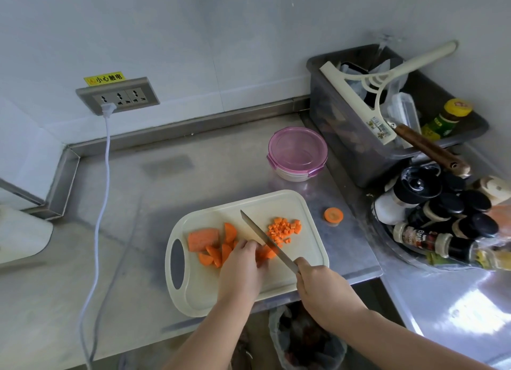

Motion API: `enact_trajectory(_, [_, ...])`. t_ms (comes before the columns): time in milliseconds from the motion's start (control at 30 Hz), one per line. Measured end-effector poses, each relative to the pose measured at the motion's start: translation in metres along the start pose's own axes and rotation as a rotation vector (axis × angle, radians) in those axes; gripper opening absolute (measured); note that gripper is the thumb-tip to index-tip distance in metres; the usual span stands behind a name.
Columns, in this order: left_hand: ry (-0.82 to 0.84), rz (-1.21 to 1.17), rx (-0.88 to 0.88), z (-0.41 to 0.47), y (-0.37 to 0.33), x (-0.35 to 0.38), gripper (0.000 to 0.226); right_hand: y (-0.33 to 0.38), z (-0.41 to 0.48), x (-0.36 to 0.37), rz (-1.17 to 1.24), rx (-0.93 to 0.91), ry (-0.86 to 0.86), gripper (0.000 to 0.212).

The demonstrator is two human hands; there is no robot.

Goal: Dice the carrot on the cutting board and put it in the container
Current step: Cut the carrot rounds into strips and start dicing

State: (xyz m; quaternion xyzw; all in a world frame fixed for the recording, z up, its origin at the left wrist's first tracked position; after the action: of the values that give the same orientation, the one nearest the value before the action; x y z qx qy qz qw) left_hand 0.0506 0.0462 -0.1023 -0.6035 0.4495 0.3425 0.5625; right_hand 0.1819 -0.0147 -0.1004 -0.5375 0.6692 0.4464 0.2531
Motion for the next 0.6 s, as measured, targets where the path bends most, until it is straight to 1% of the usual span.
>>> enact_trajectory(200, [0.011,0.015,0.004,0.0,0.001,0.003,0.018,-0.008,0.003,0.009,0.08,0.093,0.004,0.035])
enact_trajectory(333, [0.005,0.029,0.021,0.002,0.0,0.003,0.017,-0.007,0.004,0.01,0.092,0.098,0.027,0.04])
enact_trajectory(467, [0.006,0.048,0.037,0.002,-0.001,0.004,0.019,-0.001,0.005,0.013,0.04,0.071,0.069,0.045])
enact_trajectory(567, [0.001,0.054,0.052,0.002,-0.002,0.003,0.018,0.0,0.009,0.011,0.104,0.097,0.053,0.028])
enact_trajectory(600, [-0.001,0.057,0.055,0.002,-0.003,0.002,0.018,0.0,0.009,0.011,0.109,0.107,0.059,0.026])
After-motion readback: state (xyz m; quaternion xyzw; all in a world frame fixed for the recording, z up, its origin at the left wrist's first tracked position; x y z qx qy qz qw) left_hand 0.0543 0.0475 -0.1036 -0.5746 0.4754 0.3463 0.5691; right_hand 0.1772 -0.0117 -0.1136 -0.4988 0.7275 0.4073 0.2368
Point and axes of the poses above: each hand's wrist, its own z-axis towards the middle knuckle, its own x-axis out of the palm, y = z × x, the point moved 9 cm from there along z, towards the middle knuckle, and after that the axes turned 8 degrees about z, right-handed, at the moved point
